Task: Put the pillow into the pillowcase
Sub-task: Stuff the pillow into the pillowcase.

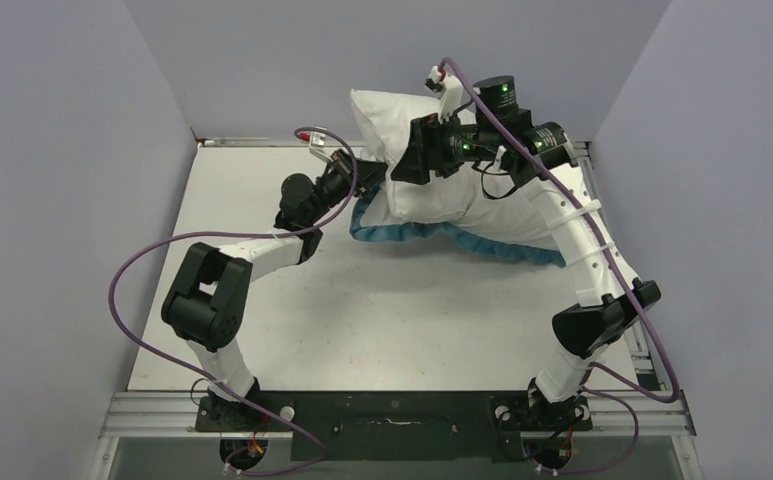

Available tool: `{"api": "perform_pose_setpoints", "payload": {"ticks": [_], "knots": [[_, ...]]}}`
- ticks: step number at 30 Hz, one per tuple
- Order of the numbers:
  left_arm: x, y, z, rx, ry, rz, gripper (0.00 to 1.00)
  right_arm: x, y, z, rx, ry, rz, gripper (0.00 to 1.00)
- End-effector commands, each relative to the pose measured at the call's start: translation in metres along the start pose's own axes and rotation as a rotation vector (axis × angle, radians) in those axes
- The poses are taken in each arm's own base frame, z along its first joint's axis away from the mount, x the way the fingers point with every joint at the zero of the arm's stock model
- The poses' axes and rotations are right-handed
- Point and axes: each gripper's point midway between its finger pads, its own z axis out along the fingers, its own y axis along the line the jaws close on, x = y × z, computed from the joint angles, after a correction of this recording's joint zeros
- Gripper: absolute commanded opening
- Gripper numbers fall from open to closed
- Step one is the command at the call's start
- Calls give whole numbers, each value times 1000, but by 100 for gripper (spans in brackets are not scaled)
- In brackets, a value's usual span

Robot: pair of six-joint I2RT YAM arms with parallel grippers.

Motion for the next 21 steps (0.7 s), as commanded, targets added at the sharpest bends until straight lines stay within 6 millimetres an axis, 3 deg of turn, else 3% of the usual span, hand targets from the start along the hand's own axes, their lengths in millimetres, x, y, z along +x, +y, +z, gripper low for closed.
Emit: {"api": "perform_pose_setpoints", "payload": {"ticks": [1, 5, 9, 10, 14, 16, 19, 21], "knots": [[-25, -58, 9, 146, -59, 85, 0, 23, 33, -7, -165, 66, 27, 58], [-26, -59, 9, 140, -57, 96, 0, 31, 24, -1, -127, 89, 46, 41], [-28, -68, 7, 160, -59, 114, 0, 48, -37, 8, 205, 121, 85, 39], [-27, -70, 6, 162, -56, 116, 0, 48, -52, 8, 284, 113, 94, 44], [-26, -84, -3, 198, -56, 149, 0, 40, -95, 5, 509, 89, 112, 80], [-25, -91, -6, 220, -64, 155, 0, 38, -108, 13, 556, 89, 98, 89], [-26, -109, -10, 296, -84, 160, 0, 45, -121, 28, 601, 115, 80, 91], [-33, -122, -14, 352, -135, 153, 0, 53, -133, 32, 653, 143, 57, 83]]}}
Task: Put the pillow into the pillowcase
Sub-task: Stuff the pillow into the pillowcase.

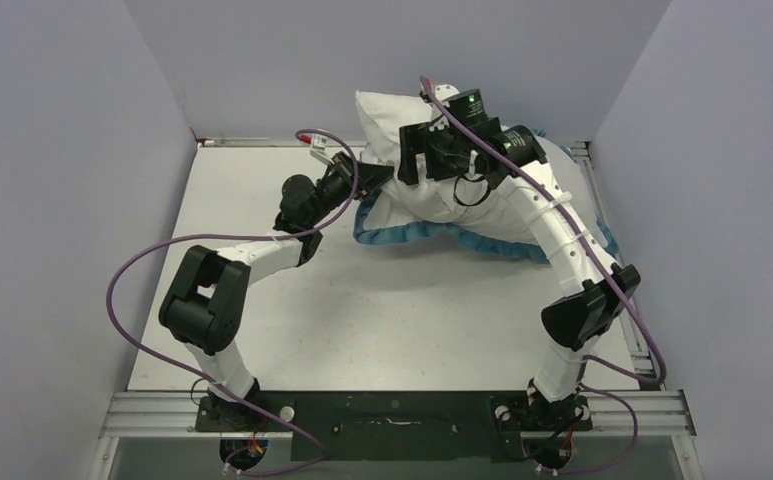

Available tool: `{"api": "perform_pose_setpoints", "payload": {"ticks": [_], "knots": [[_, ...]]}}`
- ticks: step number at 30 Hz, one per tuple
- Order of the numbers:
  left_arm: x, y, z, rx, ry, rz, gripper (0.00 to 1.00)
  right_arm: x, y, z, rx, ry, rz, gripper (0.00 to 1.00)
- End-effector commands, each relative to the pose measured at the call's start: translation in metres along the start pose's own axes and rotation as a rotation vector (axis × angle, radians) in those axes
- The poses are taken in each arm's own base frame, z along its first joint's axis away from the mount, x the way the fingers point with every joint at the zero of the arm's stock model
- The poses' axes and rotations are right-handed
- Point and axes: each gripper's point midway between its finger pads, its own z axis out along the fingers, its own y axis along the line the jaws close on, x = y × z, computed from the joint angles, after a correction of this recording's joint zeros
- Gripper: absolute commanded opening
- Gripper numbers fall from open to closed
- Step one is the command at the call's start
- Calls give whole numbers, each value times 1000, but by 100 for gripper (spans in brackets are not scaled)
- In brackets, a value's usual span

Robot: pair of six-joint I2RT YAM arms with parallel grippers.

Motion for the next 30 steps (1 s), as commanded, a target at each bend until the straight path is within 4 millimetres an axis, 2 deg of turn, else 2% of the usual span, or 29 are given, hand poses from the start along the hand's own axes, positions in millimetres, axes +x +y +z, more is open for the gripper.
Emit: {"api": "perform_pose_setpoints", "payload": {"ticks": [1, 4, 6, 8, 11, 15, 21, 25, 27, 28, 30], "knots": [[-44, -128, -18, 403, -182, 130, 0, 16, -55, 33, 269, 53, -32, 73], [-49, -133, -22, 442, -218, 123, 0, 22, -76, 34, 326, 71, -24, 31], [-50, -142, -23, 480, -220, 126, 0, 22, -90, 31, 339, 64, 20, 14], [-53, -154, -27, 538, -230, 129, 0, 22, -107, 27, 359, 58, 61, 5], [-57, -171, -35, 613, -251, 132, 0, 22, -123, 25, 379, 44, 102, 5], [-53, -189, -38, 658, -207, 157, 0, 14, -129, 33, 362, 17, 133, 5], [-39, -200, -44, 666, -103, 167, 0, 0, -106, 64, 197, -20, 179, 5], [-21, -191, -50, 621, -39, 147, 0, -10, -96, 82, 127, -54, 223, 5], [-11, -178, -50, 563, -8, 144, 0, -11, -95, 88, 114, -53, 233, 5], [-7, -165, -48, 507, 11, 136, 0, -9, -96, 90, 116, -47, 237, 5], [4, -119, -39, 307, 59, 96, 0, -5, -99, 90, 119, -45, 243, 5]]}}
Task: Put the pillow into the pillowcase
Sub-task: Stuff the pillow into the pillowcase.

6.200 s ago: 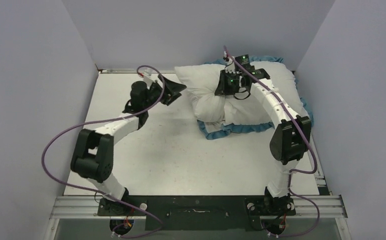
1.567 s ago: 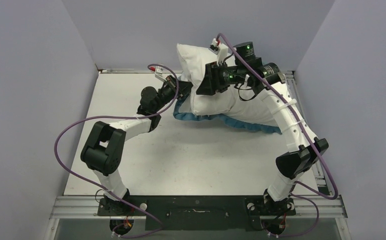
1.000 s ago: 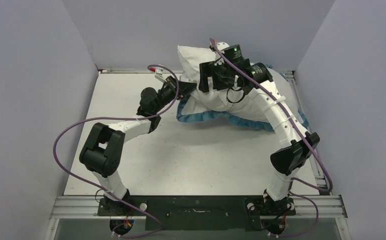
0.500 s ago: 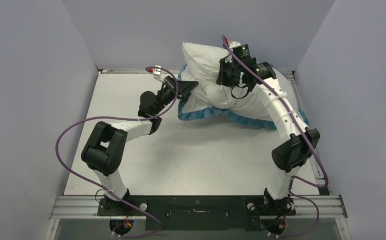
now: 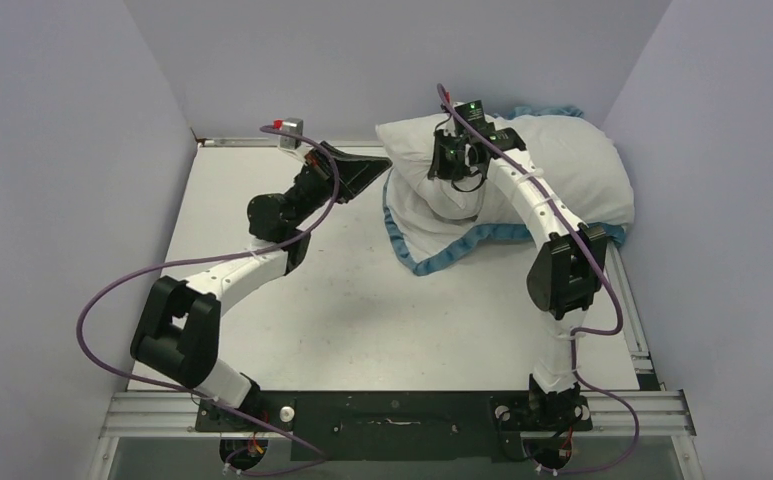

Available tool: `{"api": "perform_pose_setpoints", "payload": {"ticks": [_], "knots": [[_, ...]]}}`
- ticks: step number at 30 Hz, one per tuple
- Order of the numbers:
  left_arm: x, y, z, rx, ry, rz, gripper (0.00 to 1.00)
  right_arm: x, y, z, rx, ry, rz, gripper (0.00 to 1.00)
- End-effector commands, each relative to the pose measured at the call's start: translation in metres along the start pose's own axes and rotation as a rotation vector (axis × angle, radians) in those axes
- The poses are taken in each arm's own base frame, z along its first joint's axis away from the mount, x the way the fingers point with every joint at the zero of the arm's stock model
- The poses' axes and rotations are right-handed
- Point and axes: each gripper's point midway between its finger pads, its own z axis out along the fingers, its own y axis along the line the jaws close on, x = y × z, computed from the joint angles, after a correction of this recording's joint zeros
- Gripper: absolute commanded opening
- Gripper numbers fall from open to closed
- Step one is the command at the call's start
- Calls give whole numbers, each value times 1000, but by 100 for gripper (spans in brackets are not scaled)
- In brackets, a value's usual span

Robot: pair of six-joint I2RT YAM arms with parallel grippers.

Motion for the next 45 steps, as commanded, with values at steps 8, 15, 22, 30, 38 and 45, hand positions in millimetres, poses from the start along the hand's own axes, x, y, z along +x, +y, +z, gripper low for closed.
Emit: {"api": "perform_pose_setpoints", "payload": {"ticks": [8, 15, 22, 30, 38, 45], "knots": [[96, 192, -134, -1030, 182, -286, 50, -39, 6, -30, -60, -153, 72, 5], [142, 251, -133, -1187, 270, -473, 52, -56, 9, -44, -112, -185, 131, 5], [190, 279, -111, -1215, 257, -662, 55, -62, 5, -47, -140, -195, 185, 5], [202, 316, -106, -1269, 134, -800, 64, -64, 2, -47, -154, -203, 206, 5], [227, 350, -92, -1316, 114, -916, 66, -70, 2, -51, -169, -220, 217, 5], [241, 363, -81, -1228, 44, -983, 0, -68, -4, -51, -155, -221, 219, 5]]}}
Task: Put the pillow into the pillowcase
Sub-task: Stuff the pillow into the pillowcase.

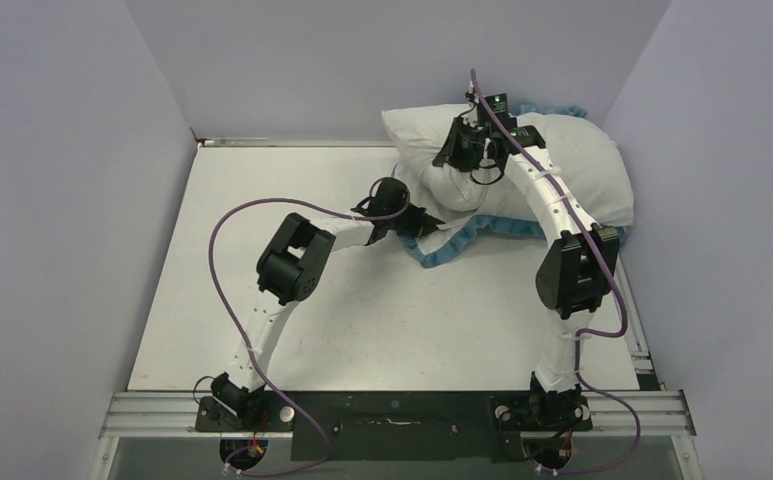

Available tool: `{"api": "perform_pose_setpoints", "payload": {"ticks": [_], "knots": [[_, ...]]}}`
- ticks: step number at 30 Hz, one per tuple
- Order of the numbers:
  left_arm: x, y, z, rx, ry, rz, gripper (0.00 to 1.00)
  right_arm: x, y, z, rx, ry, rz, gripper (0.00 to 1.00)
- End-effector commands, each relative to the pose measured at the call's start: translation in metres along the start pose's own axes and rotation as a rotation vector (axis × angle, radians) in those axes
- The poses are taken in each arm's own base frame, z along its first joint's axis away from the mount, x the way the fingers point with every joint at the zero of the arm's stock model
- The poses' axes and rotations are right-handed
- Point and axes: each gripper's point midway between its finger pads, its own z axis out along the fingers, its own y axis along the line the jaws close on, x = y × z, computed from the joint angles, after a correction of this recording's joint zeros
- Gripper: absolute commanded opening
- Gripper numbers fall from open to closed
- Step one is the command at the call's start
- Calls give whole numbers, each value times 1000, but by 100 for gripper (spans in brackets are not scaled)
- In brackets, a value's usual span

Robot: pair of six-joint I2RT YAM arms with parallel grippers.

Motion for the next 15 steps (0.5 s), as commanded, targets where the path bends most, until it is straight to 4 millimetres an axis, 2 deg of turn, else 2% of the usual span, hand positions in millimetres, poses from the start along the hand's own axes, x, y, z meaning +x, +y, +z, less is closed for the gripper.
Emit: {"api": "perform_pose_setpoints", "payload": {"ticks": [1, 3, 7, 10, 12, 15], "knots": [[14, -36, 2, 192, 41, 3, 0, -44, 15, -41, -41, -164, -7, 5], [18, -55, -6, 318, 55, 42, 0, -40, 9, -39, -31, -155, -3, 5], [24, -87, -43, 571, 30, 111, 0, -34, -1, -37, -10, -145, 1, 5], [27, -94, -76, 687, -43, 176, 0, -30, -12, -38, 14, -138, 0, 5], [37, -96, -101, 745, -66, 249, 0, -27, -19, -40, 32, -136, 1, 5], [57, -89, -126, 798, -61, 333, 0, -20, -30, -38, 55, -126, 7, 5]]}}
